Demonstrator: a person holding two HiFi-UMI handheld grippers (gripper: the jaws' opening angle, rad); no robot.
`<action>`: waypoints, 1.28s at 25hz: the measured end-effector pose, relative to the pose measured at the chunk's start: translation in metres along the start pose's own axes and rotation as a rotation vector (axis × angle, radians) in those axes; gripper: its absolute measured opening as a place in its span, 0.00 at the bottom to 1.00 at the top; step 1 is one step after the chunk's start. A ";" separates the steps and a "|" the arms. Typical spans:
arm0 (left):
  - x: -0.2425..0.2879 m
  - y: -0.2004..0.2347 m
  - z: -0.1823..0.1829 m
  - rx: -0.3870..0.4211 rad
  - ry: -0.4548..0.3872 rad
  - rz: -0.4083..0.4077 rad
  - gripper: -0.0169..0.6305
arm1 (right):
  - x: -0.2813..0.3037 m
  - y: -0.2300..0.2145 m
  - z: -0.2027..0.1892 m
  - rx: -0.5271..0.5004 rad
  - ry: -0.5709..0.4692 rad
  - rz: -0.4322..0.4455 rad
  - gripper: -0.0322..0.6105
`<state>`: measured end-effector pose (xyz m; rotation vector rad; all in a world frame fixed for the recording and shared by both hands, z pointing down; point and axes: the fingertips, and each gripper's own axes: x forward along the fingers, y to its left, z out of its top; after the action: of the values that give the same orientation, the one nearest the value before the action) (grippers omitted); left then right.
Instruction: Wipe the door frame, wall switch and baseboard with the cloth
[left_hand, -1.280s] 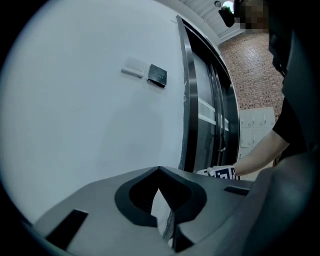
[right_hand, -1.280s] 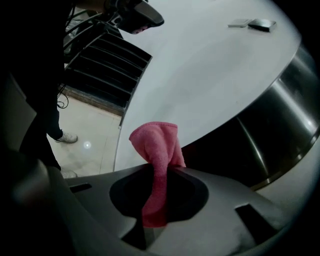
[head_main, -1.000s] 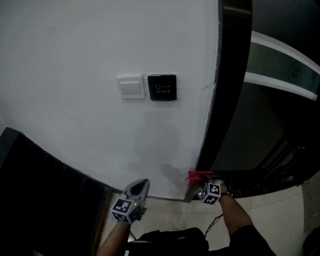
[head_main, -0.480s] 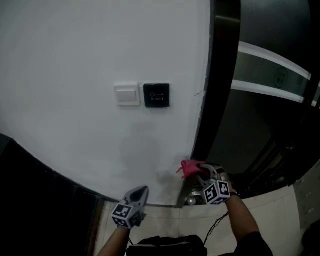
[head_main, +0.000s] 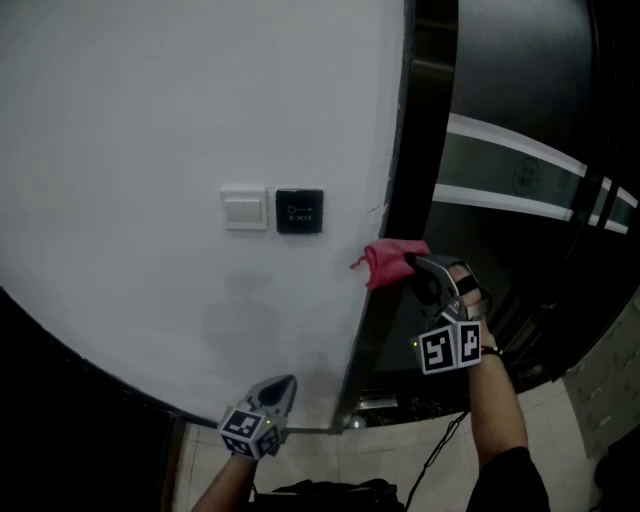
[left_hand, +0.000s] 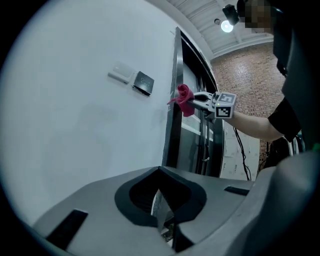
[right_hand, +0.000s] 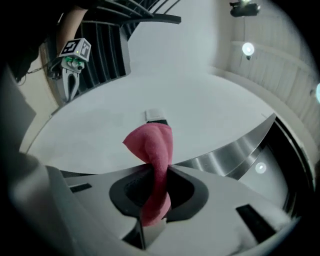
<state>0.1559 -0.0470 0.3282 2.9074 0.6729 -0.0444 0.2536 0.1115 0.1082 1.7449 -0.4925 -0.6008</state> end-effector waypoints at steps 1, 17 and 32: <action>-0.001 0.001 0.002 0.001 -0.004 0.003 0.03 | 0.000 -0.017 0.003 -0.013 -0.005 -0.041 0.14; -0.011 0.033 0.017 0.024 -0.024 0.125 0.03 | 0.036 -0.010 -0.032 0.096 0.059 -0.054 0.14; 0.004 0.022 0.027 0.062 -0.012 0.094 0.03 | 0.025 0.059 -0.054 0.154 0.073 0.040 0.14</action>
<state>0.1696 -0.0689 0.3048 2.9916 0.5416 -0.0731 0.3055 0.1230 0.1724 1.8912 -0.5329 -0.4788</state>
